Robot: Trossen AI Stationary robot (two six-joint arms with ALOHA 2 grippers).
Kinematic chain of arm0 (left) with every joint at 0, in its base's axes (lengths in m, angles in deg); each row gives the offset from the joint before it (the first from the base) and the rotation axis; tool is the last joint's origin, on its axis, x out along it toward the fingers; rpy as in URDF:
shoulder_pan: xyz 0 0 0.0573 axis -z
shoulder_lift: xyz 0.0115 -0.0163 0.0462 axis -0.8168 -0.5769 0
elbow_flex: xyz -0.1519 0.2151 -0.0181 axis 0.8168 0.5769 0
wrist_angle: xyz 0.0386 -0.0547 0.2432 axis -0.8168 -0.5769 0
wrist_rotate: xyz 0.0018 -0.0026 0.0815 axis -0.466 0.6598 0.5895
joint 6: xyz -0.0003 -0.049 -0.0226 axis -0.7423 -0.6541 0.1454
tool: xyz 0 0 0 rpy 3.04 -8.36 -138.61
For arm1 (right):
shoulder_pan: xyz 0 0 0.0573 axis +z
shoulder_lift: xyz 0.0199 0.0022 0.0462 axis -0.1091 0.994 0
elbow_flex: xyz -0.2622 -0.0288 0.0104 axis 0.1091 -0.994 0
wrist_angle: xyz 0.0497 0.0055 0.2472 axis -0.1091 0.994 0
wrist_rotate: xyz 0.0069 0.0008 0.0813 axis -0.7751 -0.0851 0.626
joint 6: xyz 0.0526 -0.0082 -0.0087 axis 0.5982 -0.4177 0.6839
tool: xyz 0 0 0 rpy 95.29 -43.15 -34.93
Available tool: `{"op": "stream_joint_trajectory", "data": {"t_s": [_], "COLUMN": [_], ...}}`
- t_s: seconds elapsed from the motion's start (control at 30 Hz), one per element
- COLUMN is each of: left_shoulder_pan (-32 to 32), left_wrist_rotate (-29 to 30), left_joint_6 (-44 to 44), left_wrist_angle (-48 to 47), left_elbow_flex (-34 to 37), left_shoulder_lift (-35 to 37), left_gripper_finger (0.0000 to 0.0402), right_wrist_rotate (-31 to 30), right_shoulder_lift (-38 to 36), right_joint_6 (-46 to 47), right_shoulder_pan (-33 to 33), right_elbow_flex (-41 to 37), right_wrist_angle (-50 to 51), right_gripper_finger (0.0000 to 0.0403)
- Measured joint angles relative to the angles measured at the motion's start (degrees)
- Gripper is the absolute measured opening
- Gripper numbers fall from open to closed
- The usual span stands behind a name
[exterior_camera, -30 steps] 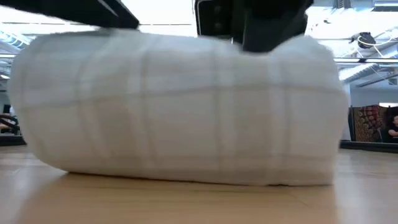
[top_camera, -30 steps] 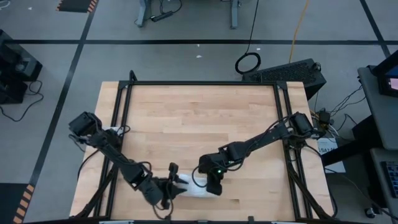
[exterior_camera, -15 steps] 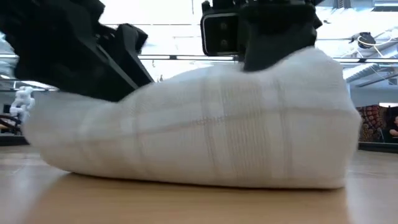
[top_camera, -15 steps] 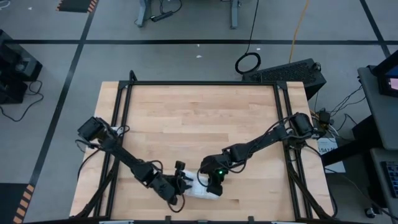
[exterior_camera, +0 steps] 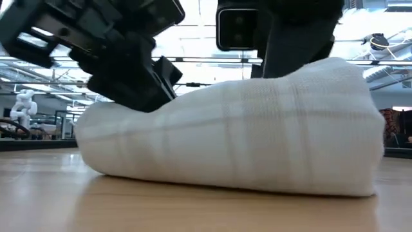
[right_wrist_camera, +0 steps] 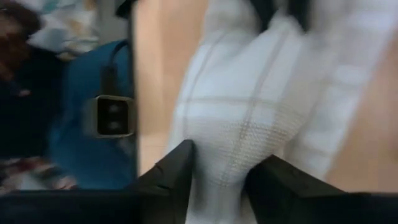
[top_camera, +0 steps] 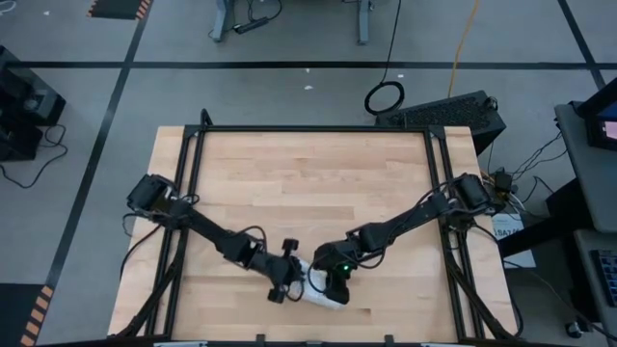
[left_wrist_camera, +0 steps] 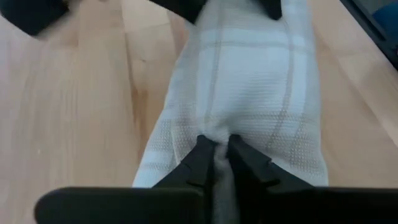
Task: Roll towel
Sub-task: Roll the white kitchen towel
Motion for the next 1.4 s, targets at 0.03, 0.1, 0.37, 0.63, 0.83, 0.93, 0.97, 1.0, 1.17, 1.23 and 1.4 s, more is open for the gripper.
{"op": "stream_joint_trajectory", "data": {"t_s": [0.03, 0.1, 0.37, 0.63, 0.83, 0.93, 0.97, 1.0, 1.17, 1.23, 1.4], "left_shoulder_pan": [-0.67, -2.15, -6.26, -6.00, -5.98, -5.96, -5.91, -5.91, -5.91, -5.76, -4.52], "left_wrist_rotate": [-1.14, -3.00, -7.88, -8.65, -8.79, -8.88, -8.90, -8.90, -9.00, -9.11, -8.66], "left_joint_6": [0.00, -0.06, -1.53, -1.49, -1.53, -1.51, -1.53, -1.52, -0.65, 0.28, 1.66], "left_wrist_angle": [-0.08, 0.04, -0.35, 0.66, 0.55, 0.28, 0.22, 0.19, 0.01, -1.46, -5.56], "left_elbow_flex": [0.00, 0.00, 0.02, 0.13, 0.13, 0.13, 0.13, 0.13, 0.17, 0.21, 0.38], "left_shoulder_lift": [0.00, -0.02, -0.09, -0.15, -0.15, -0.15, -0.15, -0.16, -0.12, 1.06, 7.22], "left_gripper_finger": [0.0043, 0.0041, 0.0040, 0.0039, 0.0039, 0.0039, 0.0039, 0.0039, 0.0039, 0.0039, 0.0038], "right_wrist_rotate": [-1.71, -6.51, -28.02, -45.27, -57.79, -60.85, -61.43, -62.05, -63.81, -64.31, -64.53], "right_shoulder_lift": [-0.74, -2.53, -11.49, -7.15, 0.76, 4.07, 4.85, 5.38, 8.31, 8.96, 9.86], "right_joint_6": [-0.37, -2.09, -7.03, -9.77, -8.55, -3.89, -2.17, -0.21, 4.62, 4.77, 4.01], "right_shoulder_pan": [0.01, 0.36, 5.87, 13.58, 14.66, 14.66, 14.68, 14.70, 14.79, 14.79, 14.70], "right_elbow_flex": [0.63, 2.32, 7.10, 2.64, -1.13, -2.15, -2.50, -2.90, -5.53, -6.39, -8.20], "right_wrist_angle": [2.30, 8.57, 23.73, 2.88, -11.47, -11.55, -11.90, -12.43, -18.32, -20.87, -25.84], "right_gripper_finger": [0.0131, 0.0141, 0.0141, 0.0064, 0.0010, 0.0007, 0.0004, 0.0002, 0.0002, 0.0001, 0.0001]}}
